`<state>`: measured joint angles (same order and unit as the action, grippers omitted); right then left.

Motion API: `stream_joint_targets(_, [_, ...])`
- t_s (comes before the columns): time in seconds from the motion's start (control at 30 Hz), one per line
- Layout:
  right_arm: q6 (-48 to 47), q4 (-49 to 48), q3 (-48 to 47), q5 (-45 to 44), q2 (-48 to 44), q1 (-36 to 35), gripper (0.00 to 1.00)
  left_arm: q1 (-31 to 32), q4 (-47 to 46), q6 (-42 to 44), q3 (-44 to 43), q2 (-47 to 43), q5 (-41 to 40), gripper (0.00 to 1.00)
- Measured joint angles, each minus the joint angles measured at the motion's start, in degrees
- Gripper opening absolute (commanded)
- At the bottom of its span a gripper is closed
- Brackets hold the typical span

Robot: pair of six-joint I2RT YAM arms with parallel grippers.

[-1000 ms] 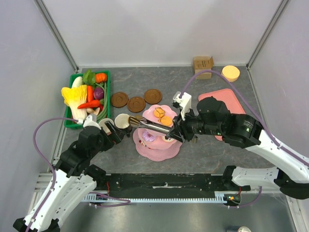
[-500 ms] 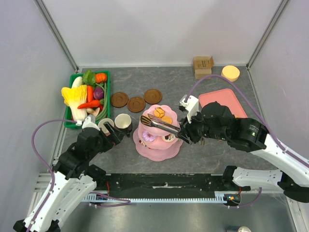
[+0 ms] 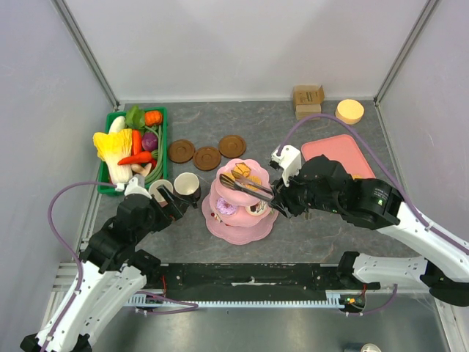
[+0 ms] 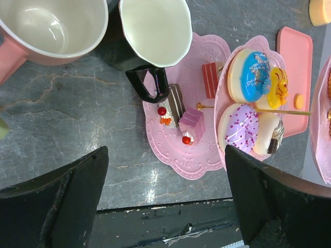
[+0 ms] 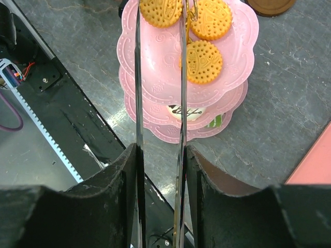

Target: Serve the afternoon tea

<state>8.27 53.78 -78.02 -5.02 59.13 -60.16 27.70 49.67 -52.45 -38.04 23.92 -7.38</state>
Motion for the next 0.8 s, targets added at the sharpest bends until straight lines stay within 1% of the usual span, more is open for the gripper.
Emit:
stream_joint_targets(0.33, [0.02,0.24,0.0,-0.04,0.0,0.0,0.51,0.0,0.0,-0.02,0.0,-0.04,0.0,0.99])
stream_joint_targets(0.8, [0.04,0.33,0.0,-0.02,-0.44,0.0,0.52,0.0,0.0,-0.02,0.0,-0.04,-0.02,0.99])
